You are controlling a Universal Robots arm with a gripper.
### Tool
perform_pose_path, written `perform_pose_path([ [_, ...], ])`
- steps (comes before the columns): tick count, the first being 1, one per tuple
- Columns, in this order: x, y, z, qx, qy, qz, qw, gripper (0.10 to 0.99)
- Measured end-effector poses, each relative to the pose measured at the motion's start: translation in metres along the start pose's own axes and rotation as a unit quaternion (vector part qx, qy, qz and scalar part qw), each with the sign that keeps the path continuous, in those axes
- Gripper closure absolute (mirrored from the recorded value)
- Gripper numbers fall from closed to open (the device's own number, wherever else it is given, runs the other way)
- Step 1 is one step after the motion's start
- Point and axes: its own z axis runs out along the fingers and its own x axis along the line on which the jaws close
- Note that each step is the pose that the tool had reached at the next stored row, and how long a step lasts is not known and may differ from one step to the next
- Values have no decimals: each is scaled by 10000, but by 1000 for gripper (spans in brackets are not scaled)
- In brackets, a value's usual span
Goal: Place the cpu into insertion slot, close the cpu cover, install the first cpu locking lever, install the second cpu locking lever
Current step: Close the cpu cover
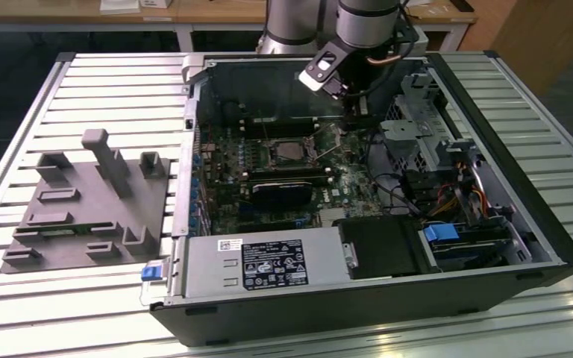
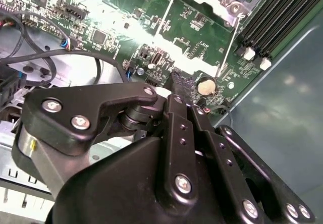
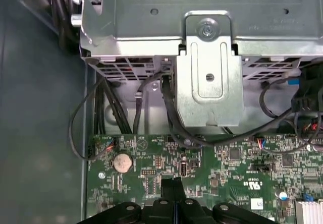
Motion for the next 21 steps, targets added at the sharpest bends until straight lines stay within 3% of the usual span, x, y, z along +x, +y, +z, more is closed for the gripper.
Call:
perform_pose_path([
  [12, -1, 42, 112, 53, -6, 1, 10000, 980],
  [19, -1, 43, 120, 58, -11, 0, 10000, 980],
  [20, -1, 44, 121, 79, -11, -1, 10000, 980],
  [21, -1, 44, 123, 136, -12, 1, 9999, 980],
])
